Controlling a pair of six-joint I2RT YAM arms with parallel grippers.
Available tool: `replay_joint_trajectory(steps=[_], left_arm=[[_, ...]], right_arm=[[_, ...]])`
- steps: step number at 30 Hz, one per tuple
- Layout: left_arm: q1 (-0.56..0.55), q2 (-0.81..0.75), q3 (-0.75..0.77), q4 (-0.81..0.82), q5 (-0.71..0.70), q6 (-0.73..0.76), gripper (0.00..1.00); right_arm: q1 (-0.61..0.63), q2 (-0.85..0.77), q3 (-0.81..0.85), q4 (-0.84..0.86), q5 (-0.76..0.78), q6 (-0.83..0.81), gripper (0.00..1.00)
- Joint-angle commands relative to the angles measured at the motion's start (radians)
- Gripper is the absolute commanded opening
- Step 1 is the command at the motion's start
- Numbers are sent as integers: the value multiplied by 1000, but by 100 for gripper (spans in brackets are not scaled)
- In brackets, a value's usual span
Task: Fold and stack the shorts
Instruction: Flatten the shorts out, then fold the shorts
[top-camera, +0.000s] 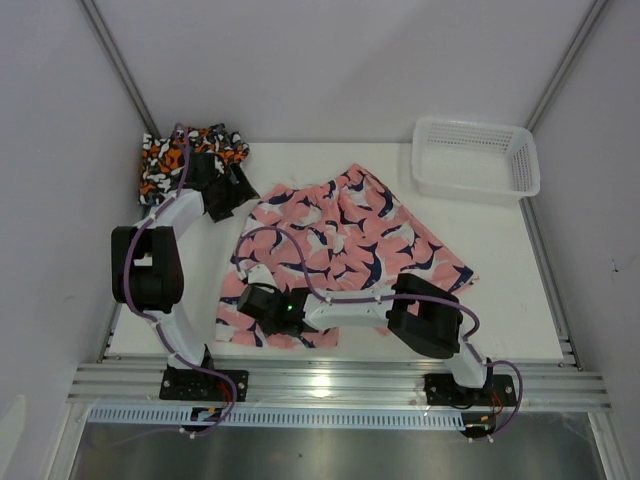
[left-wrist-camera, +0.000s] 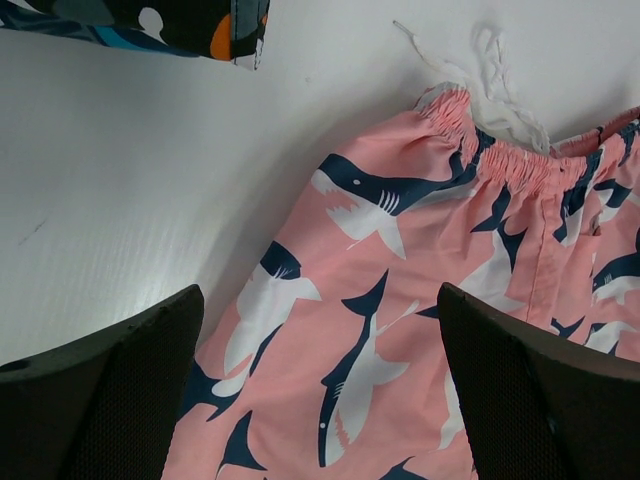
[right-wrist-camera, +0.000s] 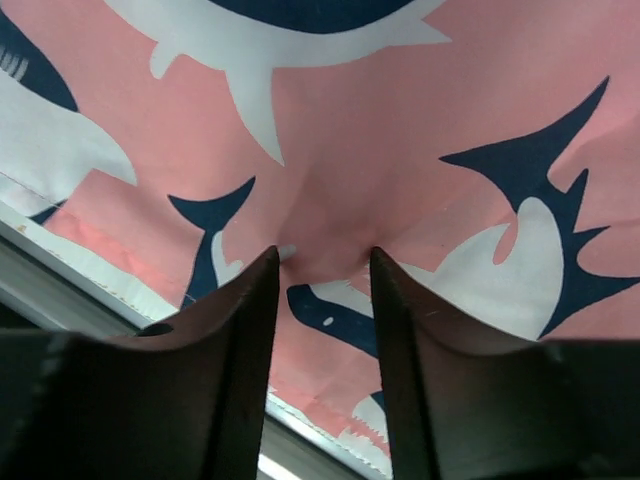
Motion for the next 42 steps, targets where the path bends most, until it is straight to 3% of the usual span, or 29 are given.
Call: replay_joint_trajectory(steps=[1, 2, 4, 13, 17, 20, 21, 27, 36, 42], left_arm=[[1, -48, -7, 28, 1, -22, 99], [1, -48, -10, 29, 4, -23, 99], [1, -47, -12, 34, 13, -23, 99], [-7, -44, -13, 34, 15, -25, 99], [-21, -39, -7, 23, 4, -17, 99], [-28, -34, 11, 3, -17, -10, 99], [-30, -30, 25, -20, -40, -1, 99], [-25, -16, 48, -55, -56, 19, 99], [33, -28, 42, -43, -3, 13, 99], [35, -30, 30, -32, 9, 12, 99]], right_arm=[[-5, -15, -33, 36, 12, 50, 38], [-5, -33, -53, 43, 12, 54, 32], [-10, -52, -120, 55, 13, 67, 29], [-56, -294, -465, 60, 66, 127, 30], [-82, -380, -510, 43, 82, 129, 37], [-50, -403, -454, 32, 86, 112, 48], [17, -377, -321, -24, 107, 85, 52], [90, -244, -79, -85, 101, 64, 54], [141, -71, 32, -60, 52, 101, 56], [154, 9, 99, -117, 101, 121, 64]])
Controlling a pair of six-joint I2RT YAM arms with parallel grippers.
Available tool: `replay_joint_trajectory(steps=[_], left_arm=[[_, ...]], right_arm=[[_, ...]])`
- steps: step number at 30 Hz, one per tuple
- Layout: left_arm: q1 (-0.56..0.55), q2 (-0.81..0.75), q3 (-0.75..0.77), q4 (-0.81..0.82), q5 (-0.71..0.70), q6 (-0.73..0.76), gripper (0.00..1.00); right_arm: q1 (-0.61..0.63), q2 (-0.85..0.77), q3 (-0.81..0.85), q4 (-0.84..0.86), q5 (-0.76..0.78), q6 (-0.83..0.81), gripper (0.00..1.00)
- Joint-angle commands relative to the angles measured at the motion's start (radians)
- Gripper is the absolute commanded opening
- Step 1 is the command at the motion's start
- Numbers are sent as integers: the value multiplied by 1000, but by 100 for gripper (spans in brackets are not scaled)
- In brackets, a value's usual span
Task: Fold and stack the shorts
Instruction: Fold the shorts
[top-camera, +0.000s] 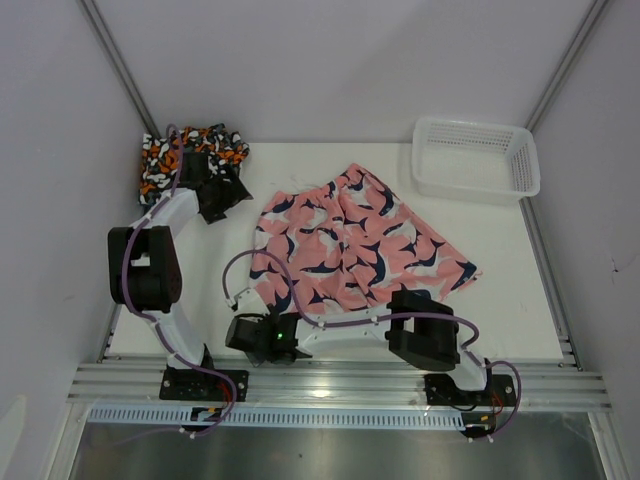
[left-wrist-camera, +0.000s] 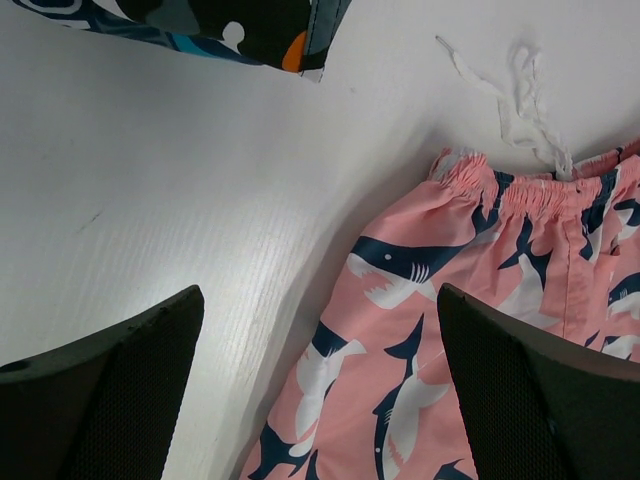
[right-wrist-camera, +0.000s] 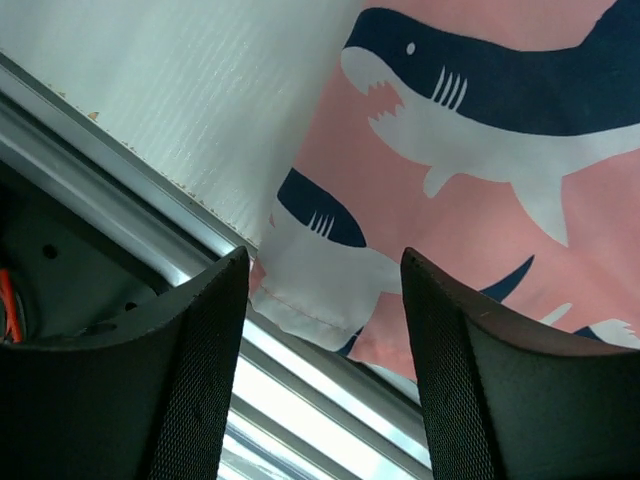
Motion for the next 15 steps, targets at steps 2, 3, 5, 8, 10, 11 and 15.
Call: replay_joint_trajectory(steps=[2, 3, 5, 8, 10, 11, 15], left_arm=[[4, -33, 22, 9, 31, 14, 99], [4, -31, 20, 9, 28, 14, 99], [5, -31, 20, 9, 31, 14, 99], [5, -30, 19, 11, 33, 13, 99], [5, -27, 19, 12, 33, 13, 99], [4, -24, 20, 12, 34, 13, 99], [4, -16, 20, 16, 39, 10, 99]], right_arm=[[18, 32, 99, -46, 63, 31, 64], [19, 46, 104, -57, 66, 34, 64], [22, 56, 115, -68, 74, 35, 63], [30, 75, 124, -74, 81, 40, 60], [34, 86, 129, -72, 84, 34, 54], [39, 89, 136, -80, 84, 35, 51], [44, 96, 135, -91, 81, 41, 38]])
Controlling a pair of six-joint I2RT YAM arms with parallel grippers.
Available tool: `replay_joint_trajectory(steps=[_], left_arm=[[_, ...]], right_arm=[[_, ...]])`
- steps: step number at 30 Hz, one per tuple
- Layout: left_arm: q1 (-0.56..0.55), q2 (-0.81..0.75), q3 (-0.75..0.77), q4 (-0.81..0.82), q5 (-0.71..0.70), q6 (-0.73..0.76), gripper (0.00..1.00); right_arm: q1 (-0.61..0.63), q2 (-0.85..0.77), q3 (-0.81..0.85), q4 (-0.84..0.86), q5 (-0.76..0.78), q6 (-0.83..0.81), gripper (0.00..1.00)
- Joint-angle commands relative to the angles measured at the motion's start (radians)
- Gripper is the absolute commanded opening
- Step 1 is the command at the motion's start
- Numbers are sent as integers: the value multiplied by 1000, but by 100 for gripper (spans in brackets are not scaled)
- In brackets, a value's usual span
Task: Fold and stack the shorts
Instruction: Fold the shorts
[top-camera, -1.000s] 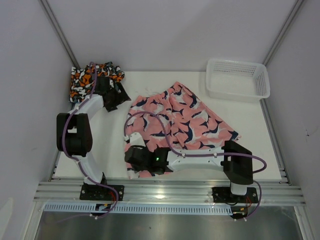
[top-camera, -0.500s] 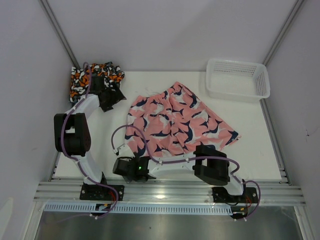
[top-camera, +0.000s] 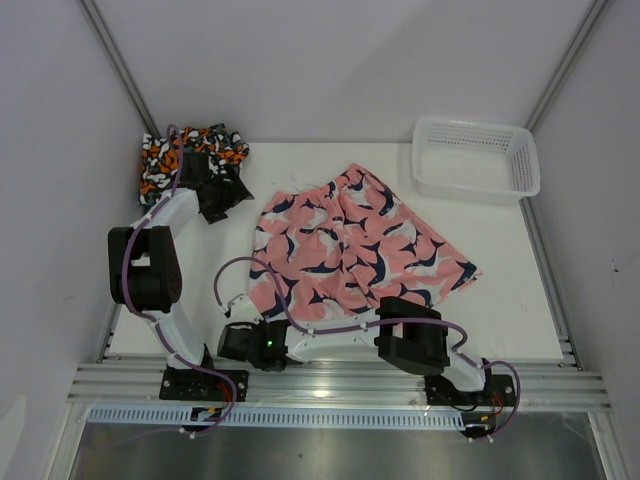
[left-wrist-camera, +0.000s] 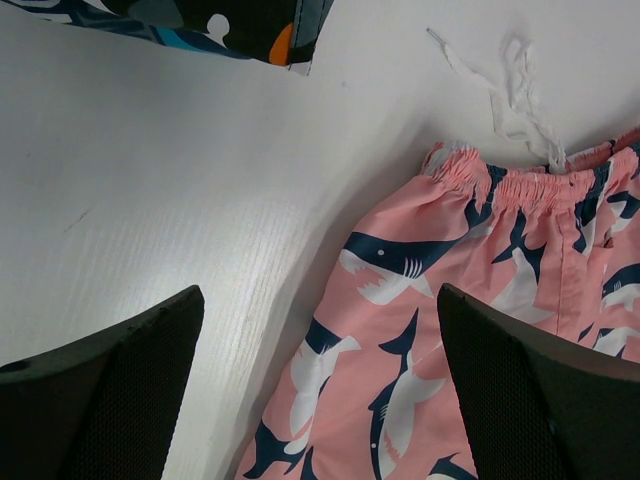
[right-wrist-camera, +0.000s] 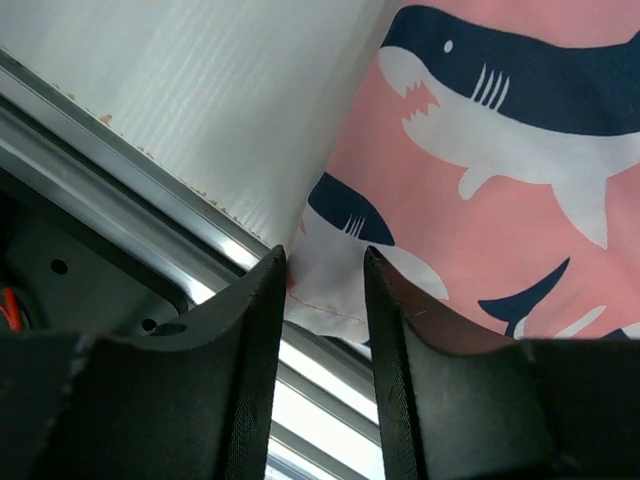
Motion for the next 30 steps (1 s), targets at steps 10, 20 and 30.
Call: replay_joint_trajectory(steps=[10, 20, 30], left_arm=[[-54, 2, 43, -9, -20, 19, 99], [-92, 36, 66, -19, -32, 21, 99], [-121, 134, 132, 52, 15, 16, 98]], right_arm=[[55, -201, -249, 56, 113, 177, 0], [98, -409, -472, 69, 165, 303, 0], [100, -391, -468, 77, 161, 291, 0]])
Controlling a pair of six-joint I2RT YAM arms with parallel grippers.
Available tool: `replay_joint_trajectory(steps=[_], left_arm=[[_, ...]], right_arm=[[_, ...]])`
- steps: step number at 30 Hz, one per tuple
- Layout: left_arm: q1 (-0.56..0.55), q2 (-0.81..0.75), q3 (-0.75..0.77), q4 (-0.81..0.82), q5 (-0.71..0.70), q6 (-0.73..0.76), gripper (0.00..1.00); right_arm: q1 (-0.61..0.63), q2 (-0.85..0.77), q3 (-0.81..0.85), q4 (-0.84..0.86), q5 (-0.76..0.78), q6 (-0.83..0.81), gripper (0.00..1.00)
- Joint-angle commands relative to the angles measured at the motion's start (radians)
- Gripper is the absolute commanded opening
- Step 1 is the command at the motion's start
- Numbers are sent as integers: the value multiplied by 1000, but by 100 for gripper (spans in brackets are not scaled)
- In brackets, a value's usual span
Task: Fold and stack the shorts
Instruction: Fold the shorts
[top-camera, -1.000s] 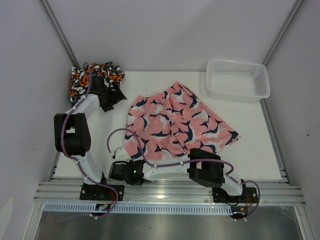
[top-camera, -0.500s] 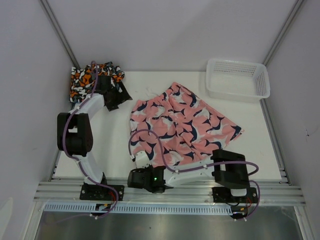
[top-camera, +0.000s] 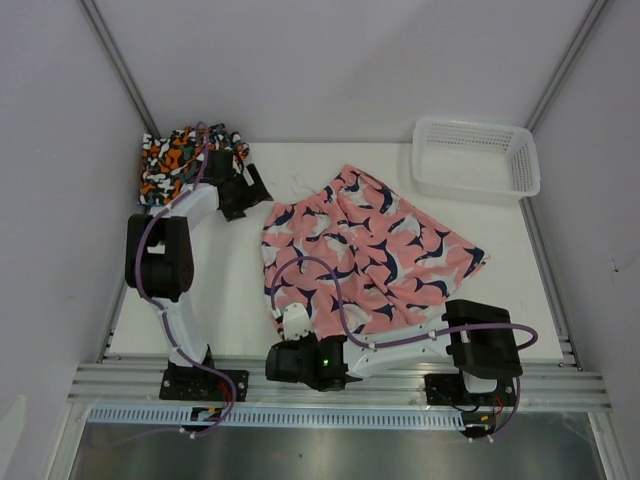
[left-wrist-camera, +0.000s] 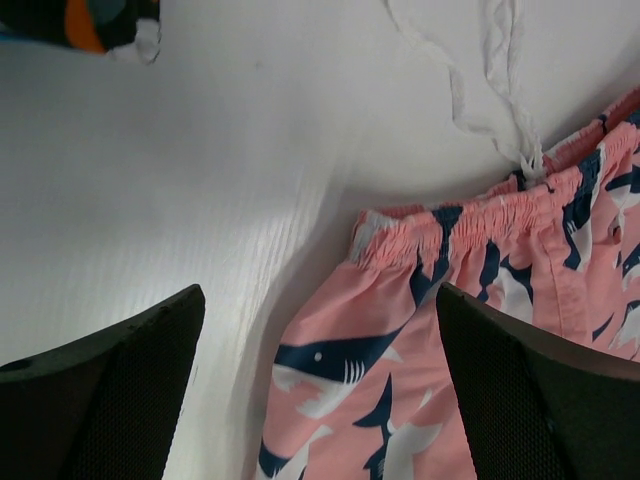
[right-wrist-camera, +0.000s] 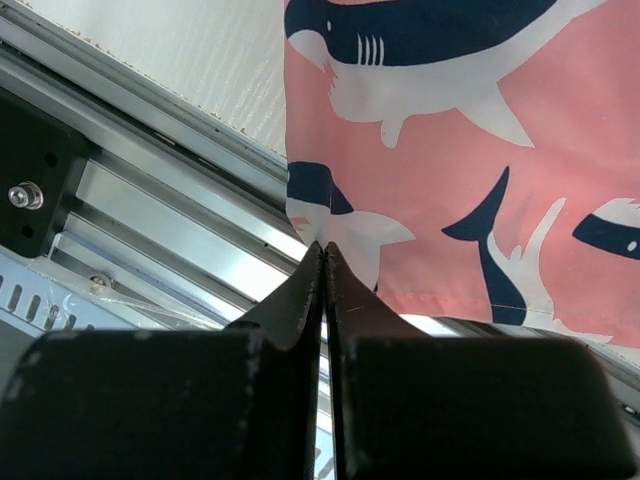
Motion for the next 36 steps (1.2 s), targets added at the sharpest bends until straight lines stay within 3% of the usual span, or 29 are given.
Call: replay_joint_trajectory(steps=[1, 5, 12, 23, 26, 30, 36], left_arm=[[-33, 42, 74, 69, 17, 27, 98], [-68, 79, 126, 48, -17, 75, 96], [-82, 165, 183, 27, -20, 69, 73], [-96, 246, 255, -25, -49, 90, 54], [-104, 269, 276, -33, -35, 102, 39], [-107, 274, 276, -44, -29, 99, 3], [-104, 249, 273, -61, -45, 101, 0]], right_arm=[[5, 0, -2, 21, 46, 23, 0], [5, -11, -12, 32, 47, 21, 0], [5, -29, -22, 44, 47, 20, 0], [5, -41, -36, 64, 47, 21, 0], [5, -46, -39, 64, 47, 24, 0], [5, -51, -44, 66, 50, 26, 0], [2, -57, -48, 81, 44, 20, 0]])
